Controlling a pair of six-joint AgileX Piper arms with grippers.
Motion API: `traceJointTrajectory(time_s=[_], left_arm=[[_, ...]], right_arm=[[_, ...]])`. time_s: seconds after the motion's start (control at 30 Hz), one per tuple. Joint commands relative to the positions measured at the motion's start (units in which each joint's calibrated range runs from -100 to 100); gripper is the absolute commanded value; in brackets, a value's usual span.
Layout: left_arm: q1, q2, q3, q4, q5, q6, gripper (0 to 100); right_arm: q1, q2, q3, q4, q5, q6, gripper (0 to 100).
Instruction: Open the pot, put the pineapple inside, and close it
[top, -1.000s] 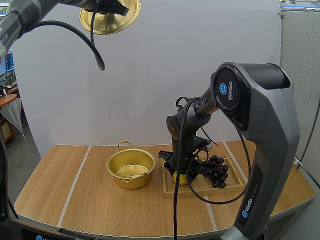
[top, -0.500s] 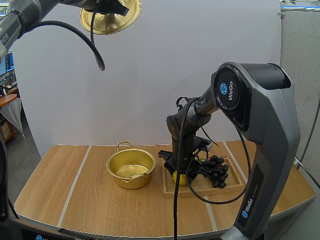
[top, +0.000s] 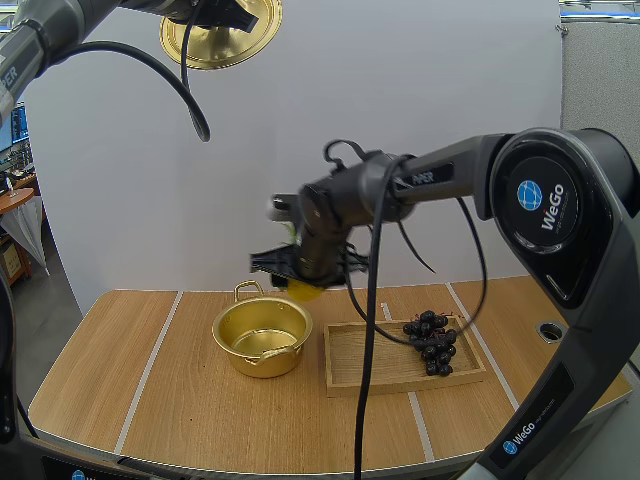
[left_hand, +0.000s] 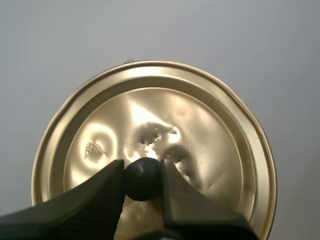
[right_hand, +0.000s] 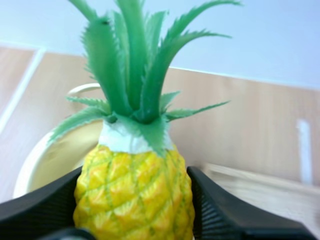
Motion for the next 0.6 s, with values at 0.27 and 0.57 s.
traceJointTrajectory(time_s=[0.27,0.57], left_arm=[[-0.23,-0.4,-0.5,0.0,-2.0,-0.5,0],[-0.23,-0.4,-0.5,0.0,-2.0,-0.5,0]], right_arm=[[4.0,9.9,-8.4,0.5,12.7,-5.9,0],[3.9,16.7,-8.3,0.0,12.6,-5.9,0]])
